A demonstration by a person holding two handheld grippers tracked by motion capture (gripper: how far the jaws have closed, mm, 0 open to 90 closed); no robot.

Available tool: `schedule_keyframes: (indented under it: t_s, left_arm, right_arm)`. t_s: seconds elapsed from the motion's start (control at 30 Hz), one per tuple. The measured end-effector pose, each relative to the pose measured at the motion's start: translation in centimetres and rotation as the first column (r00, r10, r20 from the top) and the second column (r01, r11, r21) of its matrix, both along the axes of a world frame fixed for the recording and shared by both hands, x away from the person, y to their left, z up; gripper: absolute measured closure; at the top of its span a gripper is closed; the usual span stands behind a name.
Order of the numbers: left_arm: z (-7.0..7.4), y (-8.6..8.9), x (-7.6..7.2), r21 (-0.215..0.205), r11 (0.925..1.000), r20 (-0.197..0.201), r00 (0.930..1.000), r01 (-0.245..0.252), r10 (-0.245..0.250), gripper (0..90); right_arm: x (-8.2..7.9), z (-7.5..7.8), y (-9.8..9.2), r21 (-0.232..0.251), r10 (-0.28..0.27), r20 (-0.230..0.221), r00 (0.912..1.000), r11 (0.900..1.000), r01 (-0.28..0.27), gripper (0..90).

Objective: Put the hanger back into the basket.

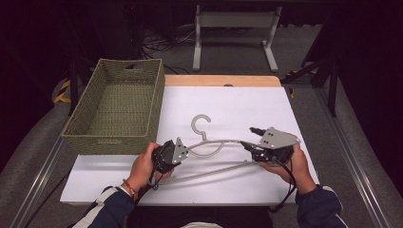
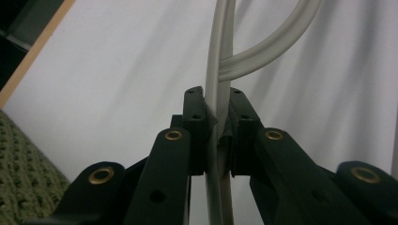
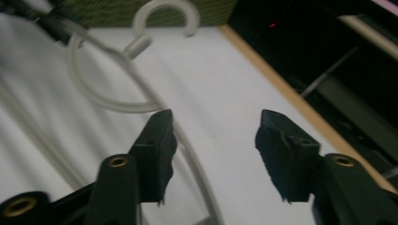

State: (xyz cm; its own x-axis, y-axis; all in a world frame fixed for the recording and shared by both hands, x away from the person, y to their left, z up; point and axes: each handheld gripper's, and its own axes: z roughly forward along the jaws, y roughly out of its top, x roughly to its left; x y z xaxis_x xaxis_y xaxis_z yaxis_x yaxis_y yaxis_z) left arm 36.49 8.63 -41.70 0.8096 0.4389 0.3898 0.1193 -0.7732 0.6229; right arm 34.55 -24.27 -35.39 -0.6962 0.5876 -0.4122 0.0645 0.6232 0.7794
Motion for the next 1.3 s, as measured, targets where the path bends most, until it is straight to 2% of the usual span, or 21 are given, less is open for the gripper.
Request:
schedule_keyframes:
  t_s: [0.03, 0.13, 0.2, 0.23, 0.27, 0.3, 0.37, 0.4, 0.47, 0.53, 0.57, 0.6, 0.7, 0.73, 0.83, 1.0, 1.1, 1.2, 1.3]
  left_arm:
    - [0.1, 0.1, 0.0, -0.003, 1.0000, 0.002, 1.0000, -0.003, 0.003, 81.3]
    - [0.3, 0.4, -0.1, -0.023, 0.9997, 0.011, 0.9999, -0.005, 0.005, 81.3]
    - [0.4, 0.5, -0.1, -0.031, 0.9995, 0.013, 0.9999, -0.010, 0.010, 81.3]
    - [0.4, 0.5, -0.1, -0.031, 0.9995, 0.013, 0.9999, -0.010, 0.010, 81.3]
    - [0.5, 0.6, -0.2, -0.035, 0.9994, 0.022, 0.9997, -0.006, 0.006, 81.3]
    - [0.5, 0.6, -0.3, -0.035, 0.9994, 0.028, 0.9996, -0.005, 0.006, 81.3]
    - [0.7, 0.7, -0.4, -0.052, 0.9986, 0.040, 0.9992, -0.005, 0.007, 81.4]
    - [0.8, 0.8, -0.4, -0.056, 0.9984, 0.049, 0.9988, -0.004, 0.007, 81.4]
    - [0.9, 0.9, -0.5, -0.072, 0.9974, 0.061, 0.9980, -0.012, 0.016, 81.4]
    - [1.2, 1.1, -0.5, -0.093, 0.9956, 0.077, 0.9967, -0.016, 0.023, 81.4]
    - [1.2, 1.1, -0.5, -0.093, 0.9956, 0.077, 0.9967, -0.016, 0.023, 81.4]
    - [1.4, 1.4, -0.6, -0.115, 0.9931, 0.086, 0.9957, -0.022, 0.032, 81.4]
    - [1.6, 1.7, -0.6, -0.140, 0.9896, 0.089, 0.9950, -0.033, 0.046, 81.4]
    - [1.7, 1.8, -0.5, -0.148, 0.9884, 0.087, 0.9952, -0.032, 0.045, 81.4]
    - [2.0, 2.2, -0.5, -0.173, 0.9841, 0.091, 0.9942, -0.041, 0.058, 81.4]
    - [2.6, 2.7, -0.5, -0.202, 0.9781, 0.106, 0.9916, -0.051, 0.073, 81.4]
    - [2.9, 2.9, -0.4, -0.221, 0.9737, 0.097, 0.9923, -0.055, 0.078, 81.4]
    - [3.1, 3.2, -0.3, -0.239, 0.9688, 0.098, 0.9910, -0.065, 0.091, 81.4]
    - [3.3, 3.5, -0.3, -0.252, 0.9655, 0.101, 0.9905, -0.065, 0.093, 81.4]
  right_arm:
    - [-0.1, 0.2, -0.7, 0.045, -0.029, 0.027, 0.9992, 0.999, 0.028, 42.3]
    - [-0.2, 0.3, -2.1, 0.125, -0.088, 0.071, 0.9936, 0.989, 0.079, 35.0]
    - [-0.2, 0.1, -3.0, 0.162, -0.147, 0.095, 0.9844, 0.978, 0.131, 31.2]
    - [-0.2, 0.1, -3.0, 0.162, -0.147, 0.095, 0.9844, 0.978, 0.131, 31.2]
    - [-0.1, -0.1, -3.6, 0.172, -0.188, 0.110, 0.9760, 0.971, 0.168, 28.8]
    - [0.1, -0.5, -4.6, 0.208, -0.229, 0.116, 0.9665, 0.957, 0.202, 27.0]
    - [0.2, -0.8, -5.4, 0.221, -0.263, 0.111, 0.9584, 0.947, 0.234, 25.8]
    - [0.3, -1.2, -5.9, 0.229, -0.294, 0.123, 0.9480, 0.938, 0.261, 25.5]
    - [0.5, -1.7, -6.8, 0.233, -0.332, 0.127, 0.9346, 0.926, 0.298, 24.5]
    - [0.7, -2.0, -7.6, 0.266, -0.360, 0.112, 0.9262, 0.909, 0.321, 23.8]
    - [0.7, -2.0, -7.6, 0.266, -0.360, 0.112, 0.9262, 0.909, 0.321, 23.8]
    - [1.0, -2.5, -8.4, 0.302, -0.391, 0.076, 0.9173, 0.886, 0.353, 21.8]
    - [1.1, -2.9, -8.7, 0.303, -0.395, 0.062, 0.9164, 0.882, 0.360, 21.8]
    - [1.0, -3.0, -8.7, 0.301, -0.399, 0.070, 0.9145, 0.882, 0.362, 21.8]
    - [0.9, -3.1, -8.5, 0.288, -0.394, 0.092, 0.9144, 0.889, 0.355, 22.1]
    - [0.9, -3.1, -8.3, 0.285, -0.386, 0.096, 0.9174, 0.894, 0.346, 21.3]
    - [0.8, -3.0, -8.6, 0.306, -0.390, 0.099, 0.9153, 0.887, 0.345, 20.8]
    - [0.9, -3.1, -8.8, 0.321, -0.391, 0.080, 0.9171, 0.881, 0.347, 20.0]
    - [1.0, -3.4, -8.4, 0.304, -0.381, 0.077, 0.9216, 0.889, 0.342, 19.8]
